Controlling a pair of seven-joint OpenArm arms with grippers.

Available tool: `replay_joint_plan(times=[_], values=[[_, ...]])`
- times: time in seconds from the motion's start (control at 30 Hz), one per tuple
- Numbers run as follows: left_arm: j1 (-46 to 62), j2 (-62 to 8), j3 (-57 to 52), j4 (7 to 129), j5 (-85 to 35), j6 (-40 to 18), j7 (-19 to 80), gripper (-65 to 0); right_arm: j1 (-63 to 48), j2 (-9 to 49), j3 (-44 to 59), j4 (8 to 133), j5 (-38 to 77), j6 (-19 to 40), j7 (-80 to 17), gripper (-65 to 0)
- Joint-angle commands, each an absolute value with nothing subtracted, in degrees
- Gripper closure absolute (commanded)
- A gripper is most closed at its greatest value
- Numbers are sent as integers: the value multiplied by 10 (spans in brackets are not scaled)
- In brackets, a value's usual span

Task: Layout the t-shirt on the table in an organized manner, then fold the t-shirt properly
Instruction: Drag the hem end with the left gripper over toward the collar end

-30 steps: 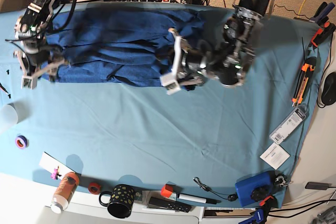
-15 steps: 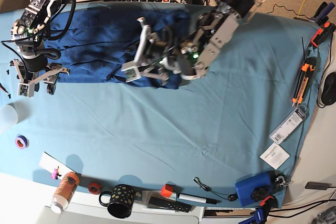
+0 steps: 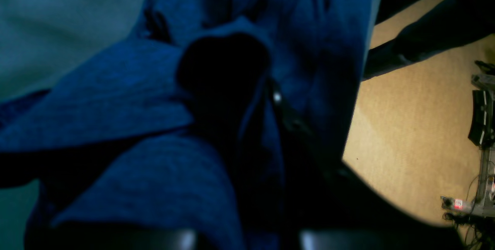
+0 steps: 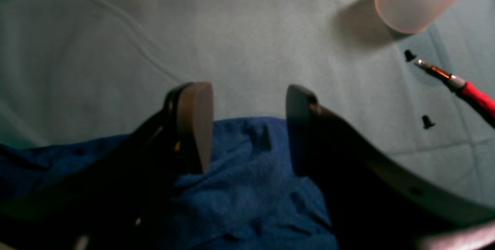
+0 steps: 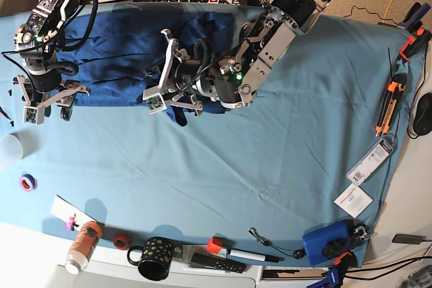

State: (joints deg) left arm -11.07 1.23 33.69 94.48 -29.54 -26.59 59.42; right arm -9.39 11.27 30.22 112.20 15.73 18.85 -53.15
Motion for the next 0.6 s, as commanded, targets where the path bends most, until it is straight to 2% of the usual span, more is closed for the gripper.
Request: replay_joint_plan(times=[0.0, 0.07, 0.1, 0.13, 0.43, 0.57], values=[[-120, 21, 336, 954, -305, -275, 572, -50, -89, 122, 305, 1134, 161, 186, -521, -300], [-117, 21, 336, 954, -305, -290, 556, -215, -89, 122, 305, 1134, 161, 186, -521, -300], [-114, 21, 336, 954, -307, -290, 541, -281, -89, 120, 305, 1134, 161, 186, -521, -300], [-110, 21, 336, 954, -308, -290, 526, -318, -89, 120, 305, 1134, 161, 186, -521, -300], [-72, 40, 353, 954, -309, -304, 497, -324, -89, 119, 305, 1134, 161, 186, -523, -300], [-77, 40, 382, 954, -315, -347, 508, -321, -89, 119, 305, 1134, 160, 186, -525, -300]])
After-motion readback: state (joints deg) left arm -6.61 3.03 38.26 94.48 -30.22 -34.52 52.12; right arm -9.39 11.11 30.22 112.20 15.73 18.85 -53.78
